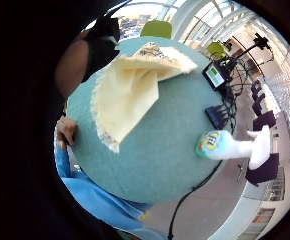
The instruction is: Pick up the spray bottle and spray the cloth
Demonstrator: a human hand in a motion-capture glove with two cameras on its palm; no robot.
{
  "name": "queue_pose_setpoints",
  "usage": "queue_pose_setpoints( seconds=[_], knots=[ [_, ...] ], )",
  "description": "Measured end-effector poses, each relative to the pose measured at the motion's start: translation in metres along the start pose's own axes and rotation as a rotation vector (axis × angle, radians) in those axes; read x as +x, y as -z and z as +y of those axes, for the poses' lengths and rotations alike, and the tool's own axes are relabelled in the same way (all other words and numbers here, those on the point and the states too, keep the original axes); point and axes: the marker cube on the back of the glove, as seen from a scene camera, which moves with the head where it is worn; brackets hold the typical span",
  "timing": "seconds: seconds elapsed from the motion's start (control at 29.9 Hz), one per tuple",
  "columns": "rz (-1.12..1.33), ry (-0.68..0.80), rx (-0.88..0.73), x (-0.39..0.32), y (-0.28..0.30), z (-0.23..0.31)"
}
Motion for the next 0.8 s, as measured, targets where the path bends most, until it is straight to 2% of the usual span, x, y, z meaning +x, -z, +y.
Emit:
queue_pose_setpoints(
  seconds=[0.23, 0.37, 0.5, 0.64, 0.8],
  knots=[
    [-0.064, -0.086, 0.087, 0.024, 0.004, 0.088],
    [-0.239, -0.138, 0.16, 0.039, 0.006, 0.123],
    [-0.465, -0.177, 0.253, 0.056, 0.006, 0.14],
    [-0.544, -0.239, 0.369, 0.08, 0.0, 0.148],
    [-0.639, -0.399, 0.491, 0.113, -0.008, 0.154]
  ],
)
